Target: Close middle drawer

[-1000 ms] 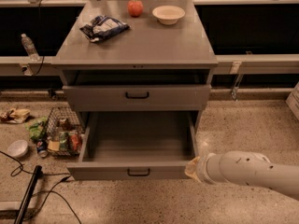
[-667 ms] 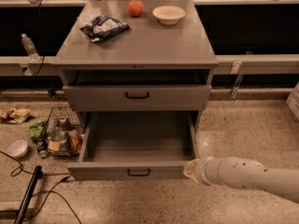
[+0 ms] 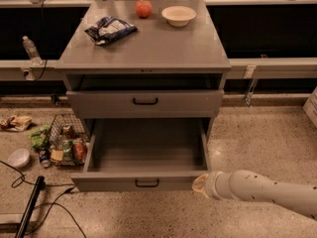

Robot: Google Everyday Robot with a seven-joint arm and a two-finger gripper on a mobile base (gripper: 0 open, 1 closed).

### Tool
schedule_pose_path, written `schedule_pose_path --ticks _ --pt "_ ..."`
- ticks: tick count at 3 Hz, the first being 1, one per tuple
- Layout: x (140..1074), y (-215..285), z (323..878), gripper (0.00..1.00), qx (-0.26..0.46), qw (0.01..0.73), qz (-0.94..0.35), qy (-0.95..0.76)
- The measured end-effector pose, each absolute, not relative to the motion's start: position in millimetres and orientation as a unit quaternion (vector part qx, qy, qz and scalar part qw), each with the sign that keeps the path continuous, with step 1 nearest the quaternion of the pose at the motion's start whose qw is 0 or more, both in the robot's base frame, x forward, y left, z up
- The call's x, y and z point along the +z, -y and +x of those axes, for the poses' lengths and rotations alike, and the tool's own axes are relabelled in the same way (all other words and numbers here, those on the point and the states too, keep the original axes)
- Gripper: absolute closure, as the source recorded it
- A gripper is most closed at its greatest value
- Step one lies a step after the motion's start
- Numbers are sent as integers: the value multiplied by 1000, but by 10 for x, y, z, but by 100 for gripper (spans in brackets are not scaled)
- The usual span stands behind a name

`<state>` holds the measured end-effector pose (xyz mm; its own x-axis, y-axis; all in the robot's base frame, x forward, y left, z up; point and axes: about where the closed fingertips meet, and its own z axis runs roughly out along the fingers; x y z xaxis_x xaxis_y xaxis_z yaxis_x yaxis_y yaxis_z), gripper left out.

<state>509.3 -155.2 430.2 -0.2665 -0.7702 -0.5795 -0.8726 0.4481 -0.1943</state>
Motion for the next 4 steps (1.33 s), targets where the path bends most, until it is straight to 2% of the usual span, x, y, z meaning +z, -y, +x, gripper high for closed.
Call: schedule_pose_path --ticks 3,4 --pt "3978 1509 5365 100 78 342 -538 -766" --pt "3998 1516 5764 100 44 391 -557 -732"
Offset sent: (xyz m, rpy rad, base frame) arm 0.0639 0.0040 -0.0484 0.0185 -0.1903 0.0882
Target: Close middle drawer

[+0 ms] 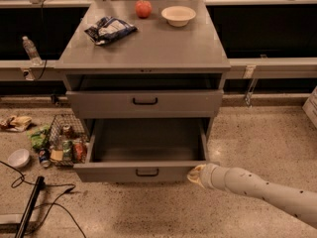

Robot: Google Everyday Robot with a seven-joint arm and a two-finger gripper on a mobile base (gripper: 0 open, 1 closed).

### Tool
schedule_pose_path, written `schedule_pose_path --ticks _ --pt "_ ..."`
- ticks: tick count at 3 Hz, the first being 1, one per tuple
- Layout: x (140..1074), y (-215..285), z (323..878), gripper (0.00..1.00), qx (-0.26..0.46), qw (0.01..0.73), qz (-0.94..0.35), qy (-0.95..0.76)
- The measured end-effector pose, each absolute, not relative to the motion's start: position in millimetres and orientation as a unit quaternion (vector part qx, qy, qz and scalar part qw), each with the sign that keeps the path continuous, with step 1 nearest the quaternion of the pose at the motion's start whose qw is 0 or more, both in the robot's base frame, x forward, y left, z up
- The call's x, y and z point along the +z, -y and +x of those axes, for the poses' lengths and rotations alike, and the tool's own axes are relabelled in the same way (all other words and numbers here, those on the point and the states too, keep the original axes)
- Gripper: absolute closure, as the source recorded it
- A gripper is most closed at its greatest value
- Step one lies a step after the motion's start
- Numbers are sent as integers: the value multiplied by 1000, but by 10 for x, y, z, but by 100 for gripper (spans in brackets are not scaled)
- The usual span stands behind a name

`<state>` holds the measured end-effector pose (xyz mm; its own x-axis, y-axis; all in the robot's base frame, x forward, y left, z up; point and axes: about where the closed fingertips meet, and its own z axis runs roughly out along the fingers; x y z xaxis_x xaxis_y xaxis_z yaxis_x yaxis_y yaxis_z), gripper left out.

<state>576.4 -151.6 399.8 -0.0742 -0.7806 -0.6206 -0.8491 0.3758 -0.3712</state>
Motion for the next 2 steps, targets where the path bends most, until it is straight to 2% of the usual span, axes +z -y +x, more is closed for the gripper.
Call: schedule_pose_path --ticks 1,2 --pt "4003 1516 5796 100 40 395 -558 -728" --pt "4064 1539 6124 100 5 429 -565 -704"
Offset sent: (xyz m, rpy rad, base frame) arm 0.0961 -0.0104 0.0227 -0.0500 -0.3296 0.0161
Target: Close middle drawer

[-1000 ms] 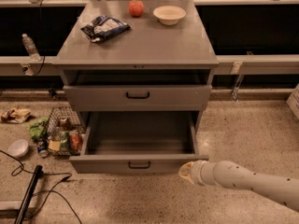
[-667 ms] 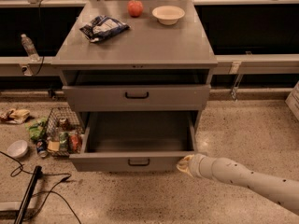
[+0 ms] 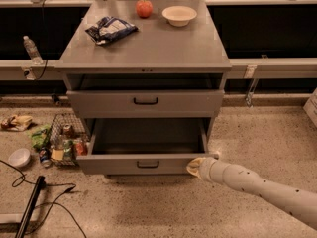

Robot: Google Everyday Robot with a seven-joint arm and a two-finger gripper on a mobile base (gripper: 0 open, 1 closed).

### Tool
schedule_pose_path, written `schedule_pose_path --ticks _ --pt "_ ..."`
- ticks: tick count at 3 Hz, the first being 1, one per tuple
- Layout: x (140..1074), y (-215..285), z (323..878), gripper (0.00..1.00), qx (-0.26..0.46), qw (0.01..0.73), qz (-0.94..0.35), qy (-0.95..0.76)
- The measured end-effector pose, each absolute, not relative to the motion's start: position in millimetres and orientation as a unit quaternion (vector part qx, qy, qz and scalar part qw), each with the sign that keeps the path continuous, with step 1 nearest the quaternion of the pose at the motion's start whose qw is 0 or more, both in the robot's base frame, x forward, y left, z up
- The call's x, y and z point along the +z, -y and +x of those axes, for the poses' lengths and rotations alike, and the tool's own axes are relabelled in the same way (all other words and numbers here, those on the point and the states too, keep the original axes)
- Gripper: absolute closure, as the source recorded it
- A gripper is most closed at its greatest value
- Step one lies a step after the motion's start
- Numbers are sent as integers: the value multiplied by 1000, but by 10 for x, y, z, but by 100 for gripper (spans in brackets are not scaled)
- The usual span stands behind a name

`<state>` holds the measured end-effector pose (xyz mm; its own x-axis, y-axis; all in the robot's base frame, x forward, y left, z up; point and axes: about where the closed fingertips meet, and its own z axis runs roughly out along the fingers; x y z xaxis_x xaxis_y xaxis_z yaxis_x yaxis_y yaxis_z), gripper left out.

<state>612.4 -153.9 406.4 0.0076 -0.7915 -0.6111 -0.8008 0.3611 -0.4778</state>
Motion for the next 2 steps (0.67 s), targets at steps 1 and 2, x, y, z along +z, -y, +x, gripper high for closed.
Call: schedule_pose_path --ticks 1,2 --pt "4092 1544 6228 100 -7 440 -568 -696" --pt "4204 1574 6494 100 -46 462 -573 -675"
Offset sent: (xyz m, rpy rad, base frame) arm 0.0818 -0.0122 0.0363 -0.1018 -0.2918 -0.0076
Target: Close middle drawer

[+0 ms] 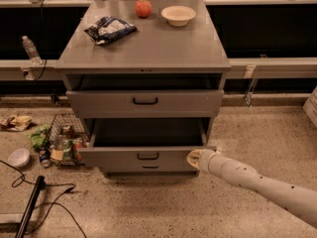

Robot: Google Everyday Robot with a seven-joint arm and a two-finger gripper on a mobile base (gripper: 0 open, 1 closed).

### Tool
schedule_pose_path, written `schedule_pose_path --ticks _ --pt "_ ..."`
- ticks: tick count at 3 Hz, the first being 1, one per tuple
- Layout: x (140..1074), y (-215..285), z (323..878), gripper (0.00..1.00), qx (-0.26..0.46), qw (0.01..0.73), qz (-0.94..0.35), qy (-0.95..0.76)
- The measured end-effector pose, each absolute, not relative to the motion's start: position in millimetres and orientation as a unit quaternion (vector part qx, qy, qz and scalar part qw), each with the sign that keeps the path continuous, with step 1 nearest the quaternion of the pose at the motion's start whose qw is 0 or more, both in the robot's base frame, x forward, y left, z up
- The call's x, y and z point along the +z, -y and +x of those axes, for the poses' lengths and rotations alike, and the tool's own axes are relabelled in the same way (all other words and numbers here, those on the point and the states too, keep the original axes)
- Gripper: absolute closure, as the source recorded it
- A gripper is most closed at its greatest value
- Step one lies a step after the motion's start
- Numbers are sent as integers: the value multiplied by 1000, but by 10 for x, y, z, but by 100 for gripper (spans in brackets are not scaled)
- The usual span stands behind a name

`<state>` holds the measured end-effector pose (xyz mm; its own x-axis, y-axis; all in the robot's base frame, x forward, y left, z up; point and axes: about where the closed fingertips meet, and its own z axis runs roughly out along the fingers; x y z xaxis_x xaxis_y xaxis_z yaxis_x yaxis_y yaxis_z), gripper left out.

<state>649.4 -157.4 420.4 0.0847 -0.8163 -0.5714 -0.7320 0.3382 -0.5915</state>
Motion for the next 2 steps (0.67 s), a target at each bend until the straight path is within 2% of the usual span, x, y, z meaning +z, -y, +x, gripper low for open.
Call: schedule_pose_path --ticks 2 --pt "4337 1623 6748 100 -80 482 -573 -657"
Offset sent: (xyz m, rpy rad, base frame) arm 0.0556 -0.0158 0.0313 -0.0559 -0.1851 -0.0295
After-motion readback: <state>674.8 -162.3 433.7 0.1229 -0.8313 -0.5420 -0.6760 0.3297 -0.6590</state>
